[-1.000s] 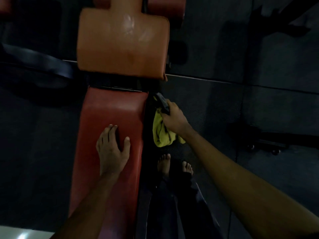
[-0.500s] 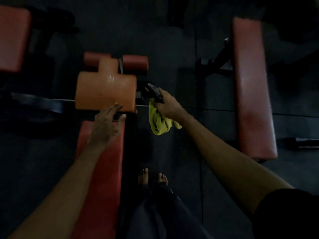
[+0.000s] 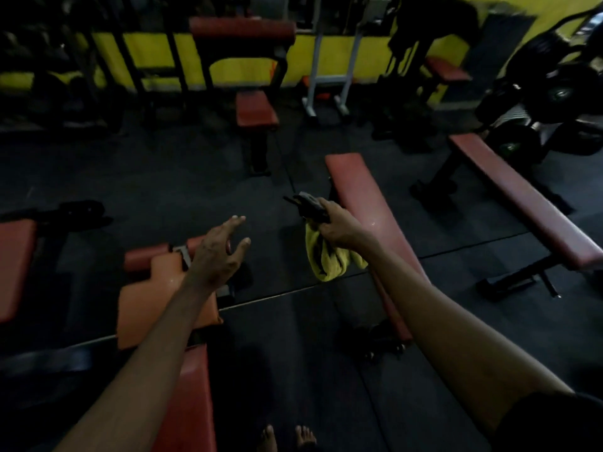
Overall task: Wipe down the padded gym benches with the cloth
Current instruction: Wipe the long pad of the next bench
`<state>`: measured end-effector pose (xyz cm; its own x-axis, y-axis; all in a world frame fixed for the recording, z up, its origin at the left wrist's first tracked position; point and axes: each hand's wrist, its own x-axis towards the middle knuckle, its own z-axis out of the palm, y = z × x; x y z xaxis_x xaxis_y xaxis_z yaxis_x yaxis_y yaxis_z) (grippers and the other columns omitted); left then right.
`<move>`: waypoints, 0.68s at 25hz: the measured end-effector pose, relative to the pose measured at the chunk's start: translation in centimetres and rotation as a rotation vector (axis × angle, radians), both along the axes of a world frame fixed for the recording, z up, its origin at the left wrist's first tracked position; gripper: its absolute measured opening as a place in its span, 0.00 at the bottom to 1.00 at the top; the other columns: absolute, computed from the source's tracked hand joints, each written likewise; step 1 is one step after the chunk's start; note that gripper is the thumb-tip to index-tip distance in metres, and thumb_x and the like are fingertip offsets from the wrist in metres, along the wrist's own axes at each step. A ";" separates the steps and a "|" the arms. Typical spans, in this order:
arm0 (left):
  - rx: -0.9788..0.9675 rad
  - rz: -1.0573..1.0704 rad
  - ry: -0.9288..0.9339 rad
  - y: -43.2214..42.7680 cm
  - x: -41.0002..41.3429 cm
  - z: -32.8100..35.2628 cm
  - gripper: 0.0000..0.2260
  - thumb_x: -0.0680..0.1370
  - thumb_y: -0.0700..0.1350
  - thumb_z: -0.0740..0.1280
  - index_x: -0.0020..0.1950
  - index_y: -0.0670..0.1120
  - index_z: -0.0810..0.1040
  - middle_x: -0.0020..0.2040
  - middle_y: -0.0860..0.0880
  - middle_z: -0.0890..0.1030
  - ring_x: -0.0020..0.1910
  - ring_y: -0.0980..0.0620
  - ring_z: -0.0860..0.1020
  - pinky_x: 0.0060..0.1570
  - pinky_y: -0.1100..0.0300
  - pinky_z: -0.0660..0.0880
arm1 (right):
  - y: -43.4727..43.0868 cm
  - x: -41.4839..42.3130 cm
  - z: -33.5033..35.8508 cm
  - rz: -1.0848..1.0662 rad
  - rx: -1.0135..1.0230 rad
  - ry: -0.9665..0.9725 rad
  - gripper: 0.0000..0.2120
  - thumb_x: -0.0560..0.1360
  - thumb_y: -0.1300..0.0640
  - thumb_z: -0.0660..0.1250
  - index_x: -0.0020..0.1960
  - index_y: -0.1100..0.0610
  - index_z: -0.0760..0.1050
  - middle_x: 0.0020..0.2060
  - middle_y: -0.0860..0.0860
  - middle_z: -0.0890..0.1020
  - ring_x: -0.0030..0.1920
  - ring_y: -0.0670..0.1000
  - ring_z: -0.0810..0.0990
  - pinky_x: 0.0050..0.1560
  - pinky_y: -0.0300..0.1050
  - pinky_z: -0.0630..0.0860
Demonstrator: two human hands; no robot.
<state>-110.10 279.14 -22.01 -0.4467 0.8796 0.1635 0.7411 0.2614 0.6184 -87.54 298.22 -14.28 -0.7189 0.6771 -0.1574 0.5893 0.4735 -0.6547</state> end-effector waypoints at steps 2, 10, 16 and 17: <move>0.016 -0.079 0.020 3.3 0.8 3.6 0.28 0.78 0.60 0.61 0.76 0.51 0.69 0.75 0.47 0.71 0.73 0.46 0.69 0.72 0.44 0.66 | 0.9 2.7 3.3 -0.088 0.054 0.064 0.19 0.78 0.56 0.66 0.68 0.55 0.72 0.56 0.55 0.81 0.54 0.56 0.80 0.53 0.52 0.77; 0.036 -0.337 0.105 16.6 3.9 7.6 0.27 0.78 0.56 0.63 0.77 0.51 0.69 0.75 0.46 0.70 0.74 0.47 0.68 0.73 0.50 0.63 | 8.5 13.7 6.8 -0.396 0.120 0.117 0.17 0.79 0.60 0.65 0.67 0.55 0.73 0.57 0.54 0.80 0.56 0.56 0.79 0.55 0.49 0.74; 0.028 -0.415 0.160 27.7 2.8 10.4 0.28 0.77 0.58 0.62 0.77 0.54 0.67 0.77 0.48 0.69 0.74 0.47 0.68 0.73 0.45 0.65 | 16.9 15.4 7.2 -0.543 0.122 0.163 0.17 0.79 0.61 0.64 0.68 0.55 0.73 0.55 0.53 0.78 0.54 0.54 0.77 0.49 0.42 0.67; 0.026 -0.424 0.169 29.3 2.3 10.5 0.29 0.76 0.58 0.61 0.77 0.54 0.68 0.77 0.48 0.69 0.74 0.47 0.68 0.73 0.45 0.65 | 18.0 15.2 7.2 -0.568 0.116 0.184 0.16 0.79 0.61 0.64 0.67 0.55 0.73 0.53 0.52 0.77 0.51 0.53 0.76 0.47 0.41 0.66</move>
<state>-107.82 308.40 -11.50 -0.0136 0.9736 0.2279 0.8702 -0.1007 0.4824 -72.33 316.22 -7.06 -0.2481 0.9682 0.0327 0.6526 0.1920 -0.7330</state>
